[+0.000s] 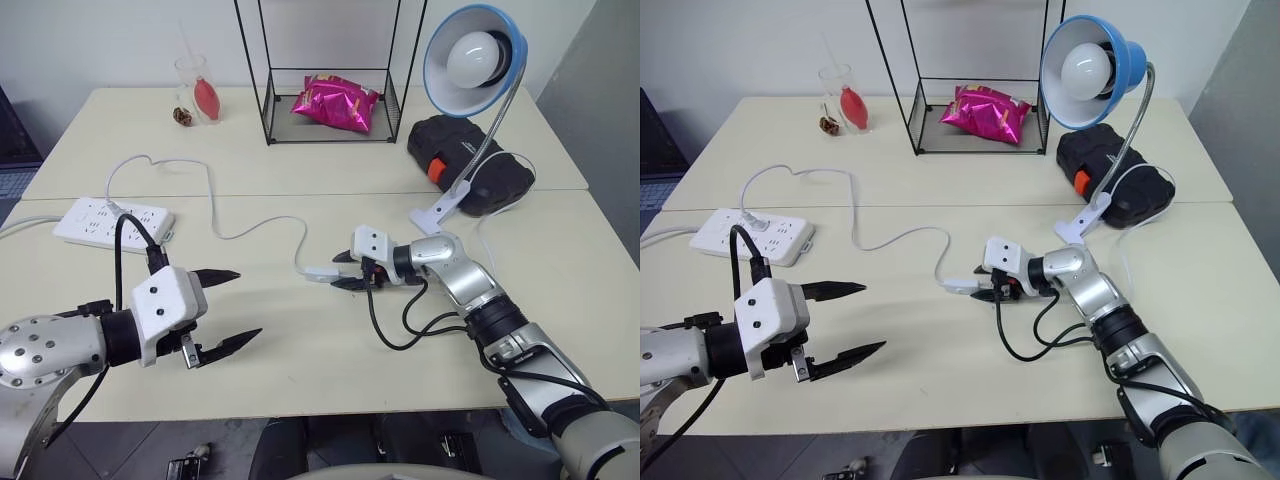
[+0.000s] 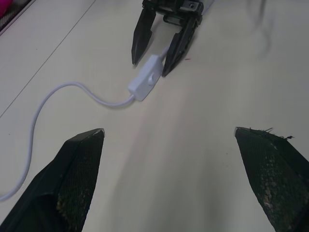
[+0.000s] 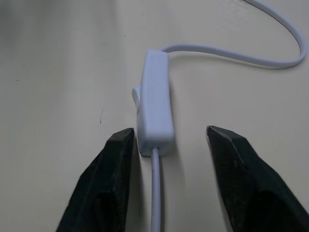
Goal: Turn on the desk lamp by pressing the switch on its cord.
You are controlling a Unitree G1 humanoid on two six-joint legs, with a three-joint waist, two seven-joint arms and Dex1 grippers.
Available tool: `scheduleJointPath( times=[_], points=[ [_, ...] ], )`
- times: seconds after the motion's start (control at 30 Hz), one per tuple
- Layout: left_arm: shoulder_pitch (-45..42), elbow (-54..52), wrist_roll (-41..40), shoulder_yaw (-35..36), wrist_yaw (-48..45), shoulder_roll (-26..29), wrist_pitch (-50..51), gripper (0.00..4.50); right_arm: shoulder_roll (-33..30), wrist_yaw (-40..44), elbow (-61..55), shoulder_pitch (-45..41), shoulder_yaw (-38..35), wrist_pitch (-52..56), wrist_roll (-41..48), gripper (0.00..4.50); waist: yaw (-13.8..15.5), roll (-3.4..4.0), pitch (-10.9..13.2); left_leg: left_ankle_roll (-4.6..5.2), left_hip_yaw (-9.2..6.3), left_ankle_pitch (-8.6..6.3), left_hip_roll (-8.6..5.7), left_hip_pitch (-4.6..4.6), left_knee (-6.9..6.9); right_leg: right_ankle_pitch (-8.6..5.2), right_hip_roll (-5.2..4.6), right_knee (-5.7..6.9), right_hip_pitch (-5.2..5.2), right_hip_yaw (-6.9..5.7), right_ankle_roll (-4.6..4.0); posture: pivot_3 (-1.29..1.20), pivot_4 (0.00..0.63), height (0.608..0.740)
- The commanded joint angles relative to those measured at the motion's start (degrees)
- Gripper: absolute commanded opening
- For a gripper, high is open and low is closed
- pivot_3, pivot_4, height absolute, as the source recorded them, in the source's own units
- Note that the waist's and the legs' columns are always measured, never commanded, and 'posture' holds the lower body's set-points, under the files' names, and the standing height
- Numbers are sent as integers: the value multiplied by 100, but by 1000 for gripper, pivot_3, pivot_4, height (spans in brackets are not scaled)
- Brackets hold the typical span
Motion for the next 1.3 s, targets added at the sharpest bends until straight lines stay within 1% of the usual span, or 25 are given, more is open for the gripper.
scheduleJointPath(
  times=[0.03,0.1,0.13,0.17,0.2,0.23,0.47,0.6,0.67,0.73,0.9,1.07,1.3],
  points=[
    [-153,-2,45,-38,98,-16,-104,4500,-82,163,-433,99,-28,-46,8,1392,2,0,0,0,-1,0,0,0,0,0,0,0,0,-1,0,0,150,740],
    [-256,42,68,-106,122,-13,-133,4500,-141,225,-672,171,-46,50,54,953,8,0,0,0,-1,0,3,0,0,0,2,0,0,-2,0,0,150,740],
    [-290,56,74,-129,131,-11,-142,4500,-160,241,-761,197,-53,97,71,815,10,0,0,0,-2,0,6,0,0,0,4,0,0,-2,0,0,150,740],
    [-337,73,81,-165,137,-7,-157,4500,-192,276,-892,231,-62,159,98,539,7,0,0,0,-2,0,6,0,0,0,5,0,0,-2,0,0,150,740],
    [-395,91,95,-213,140,-2,-179,4500,-231,317,-1050,270,-76,242,131,396,7,1,0,0,0,0,8,0,0,0,7,0,0,-1,0,0,150,740],
    [-448,109,120,-264,140,10,-198,4500,-271,361,-1207,305,-88,316,161,361,7,1,0,0,0,0,8,0,0,0,7,1,0,-1,-1,0,150,740],
    [-1085,337,356,-852,236,-1,-306,4500,-507,475,-2354,425,-208,1087,454,361,13,1,1,0,-1,0,14,-1,0,0,15,1,-1,-1,-1,0,150,740],
    [-1602,531,488,-1433,178,-55,-395,4500,-557,419,-2847,465,-216,1542,626,361,14,0,0,0,-1,0,15,-1,0,0,17,2,-1,-2,-1,0,150,740],
    [-1821,703,652,-1784,100,-65,-493,4500,-563,378,-2991,488,-183,1660,661,361,14,0,0,0,-1,0,16,0,0,0,18,1,-1,-1,-1,0,150,740],
    [-1951,821,748,-1975,70,-73,-572,4500,-558,343,-3078,497,-169,1744,677,361,14,0,0,0,0,0,14,-1,0,0,22,1,-1,-2,-1,0,150,740],
    [-2393,1329,1172,-2599,51,-278,-848,4500,-525,266,-3281,491,-155,1927,718,361,14,1,0,0,2,0,15,-2,0,0,26,1,-3,-1,-1,0,150,740],
    [-2620,1625,1293,-2810,27,-444,-977,4500,-574,249,-3408,506,-154,2030,763,361,14,0,0,0,3,0,15,-3,0,0,27,1,-4,0,-1,0,150,740],
    [-2711,1637,1189,-2797,-16,-624,-888,4500,-672,239,-3501,527,-127,2095,819,361,15,0,0,0,1,0,14,-6,1,0,27,1,-5,-1,-1,0,150,740]
  ],
)
